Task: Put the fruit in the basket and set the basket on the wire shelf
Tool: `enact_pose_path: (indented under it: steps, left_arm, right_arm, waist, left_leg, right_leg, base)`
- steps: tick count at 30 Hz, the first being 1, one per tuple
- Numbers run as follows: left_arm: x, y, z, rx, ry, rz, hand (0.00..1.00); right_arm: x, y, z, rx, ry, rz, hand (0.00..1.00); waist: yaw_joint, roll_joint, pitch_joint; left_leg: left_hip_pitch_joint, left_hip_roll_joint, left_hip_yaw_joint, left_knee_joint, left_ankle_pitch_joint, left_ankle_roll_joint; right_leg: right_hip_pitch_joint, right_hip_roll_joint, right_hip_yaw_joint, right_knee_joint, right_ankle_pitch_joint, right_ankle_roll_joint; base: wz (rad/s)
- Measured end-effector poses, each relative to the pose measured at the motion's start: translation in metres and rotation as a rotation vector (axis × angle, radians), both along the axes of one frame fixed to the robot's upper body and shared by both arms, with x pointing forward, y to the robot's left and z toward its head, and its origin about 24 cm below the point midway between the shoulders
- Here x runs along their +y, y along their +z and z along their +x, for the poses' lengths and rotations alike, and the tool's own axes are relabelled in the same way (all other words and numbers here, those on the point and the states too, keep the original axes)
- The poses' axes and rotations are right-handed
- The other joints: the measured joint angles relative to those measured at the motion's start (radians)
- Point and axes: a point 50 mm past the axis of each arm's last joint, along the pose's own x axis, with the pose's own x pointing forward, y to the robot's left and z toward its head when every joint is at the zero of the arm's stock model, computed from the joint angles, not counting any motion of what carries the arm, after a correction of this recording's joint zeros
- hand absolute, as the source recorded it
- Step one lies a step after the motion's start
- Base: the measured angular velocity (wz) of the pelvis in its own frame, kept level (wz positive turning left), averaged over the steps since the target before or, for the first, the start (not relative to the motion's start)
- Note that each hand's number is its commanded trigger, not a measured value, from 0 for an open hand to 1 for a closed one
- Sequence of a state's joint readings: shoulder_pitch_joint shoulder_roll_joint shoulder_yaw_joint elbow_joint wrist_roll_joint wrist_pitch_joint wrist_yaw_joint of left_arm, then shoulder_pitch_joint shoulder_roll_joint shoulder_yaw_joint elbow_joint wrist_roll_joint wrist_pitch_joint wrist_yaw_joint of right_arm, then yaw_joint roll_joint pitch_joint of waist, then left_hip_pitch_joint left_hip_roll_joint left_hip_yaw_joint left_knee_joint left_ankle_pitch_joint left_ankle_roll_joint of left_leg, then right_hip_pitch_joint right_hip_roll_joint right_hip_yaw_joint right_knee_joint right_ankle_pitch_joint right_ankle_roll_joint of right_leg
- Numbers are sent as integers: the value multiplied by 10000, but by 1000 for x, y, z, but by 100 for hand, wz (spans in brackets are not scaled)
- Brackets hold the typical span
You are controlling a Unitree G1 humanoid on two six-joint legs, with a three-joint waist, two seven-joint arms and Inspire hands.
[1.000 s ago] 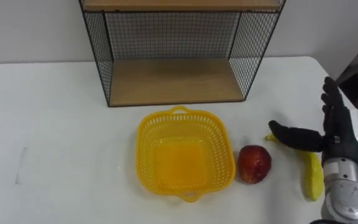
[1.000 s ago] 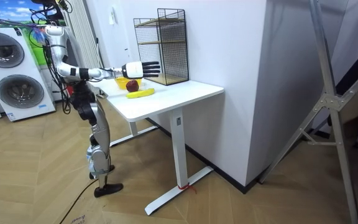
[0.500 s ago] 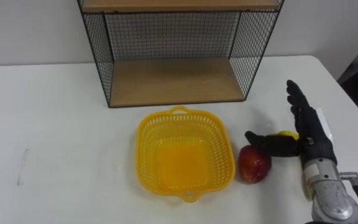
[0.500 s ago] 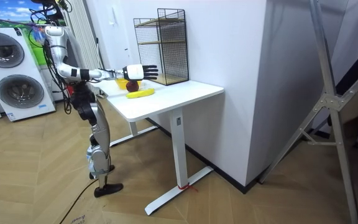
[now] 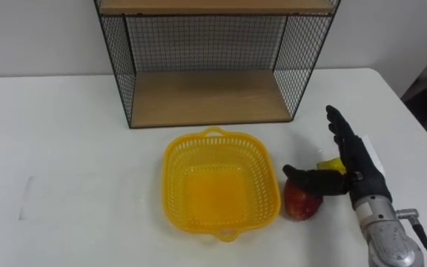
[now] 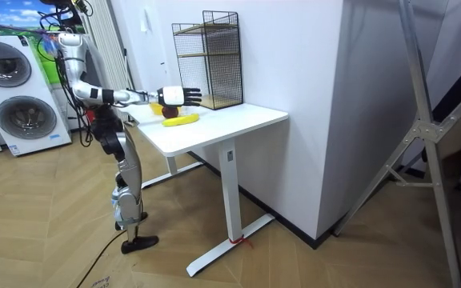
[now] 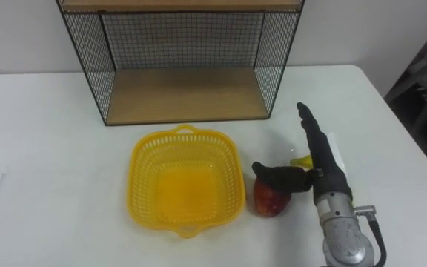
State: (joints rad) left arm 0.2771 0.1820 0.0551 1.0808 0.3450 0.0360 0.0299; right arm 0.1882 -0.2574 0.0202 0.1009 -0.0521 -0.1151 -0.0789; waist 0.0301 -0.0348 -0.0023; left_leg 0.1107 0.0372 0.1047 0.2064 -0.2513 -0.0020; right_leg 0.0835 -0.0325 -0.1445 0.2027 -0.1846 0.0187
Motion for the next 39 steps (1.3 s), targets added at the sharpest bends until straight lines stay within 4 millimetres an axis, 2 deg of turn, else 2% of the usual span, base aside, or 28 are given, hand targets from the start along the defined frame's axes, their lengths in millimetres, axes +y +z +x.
enact_pose_path:
  steps: [4, 11, 14, 16, 28, 38, 39]
  left_arm:
    - [1, 0, 3, -89, -19, 93, 0]
    - [1, 0, 10, -260, -238, 276, 0]
    - [1, 1, 9, -241, -348, 302, 0]
    - [1, 1, 11, -377, -436, 339, 0]
    - [1, 1, 8, -338, -446, 328, 0]
    - [-1, 1, 16, -617, -592, 329, 0]
    - [-1, 1, 16, -614, -603, 326, 0]
  right_arm:
    - [0, -3, -3, 155, 81, 25, 0]
    - [7, -6, -4, 223, 584, 161, 0]
    - [14, -13, -6, 372, 845, 373, 0]
    - [19, -27, -13, 1109, 1054, 437, 0]
    - [21, -28, -15, 1257, 1462, 223, 0]
    - [20, -35, -19, 1323, 1459, 310, 0]
    - [21, -35, -19, 1328, 1437, 331, 5]
  waist:
    - [-31, -43, -38]
    - [-116, -32, -41]
    - [-198, -15, -35]
    - [-226, -1, -30]
    - [-253, 19, -24]
    - [-285, 19, -23]
    - [-288, 19, -22]
  left_leg:
    - [-133, 2, -10, -1, 0, 0]
    - [-143, 6, -19, 57, 0, 0]
    - [-121, 17, -16, 84, -1, 0]
    - [-111, 17, -16, 84, -1, -1]
    - [-119, 35, -7, 81, -7, -4]
    - [-112, 40, -15, 151, -8, -3]
    - [-112, 41, -15, 153, -8, -3]
  right_leg:
    - [-60, -1, -67, -6, 1, -2]
    - [-66, -1, -74, -7, 5, -5]
    - [-32, -1, -75, -8, 8, -7]
    - [-17, -2, -80, -6, 16, -7]
    - [-27, 12, -66, 1, 47, -35]
    - [22, 10, -86, -4, 90, -30]
    - [22, 10, -86, -5, 97, -30]
  base:
    - [4]
    - [0]
    - [0]
    - [0]
    - [0]
    - [0]
    - [0]
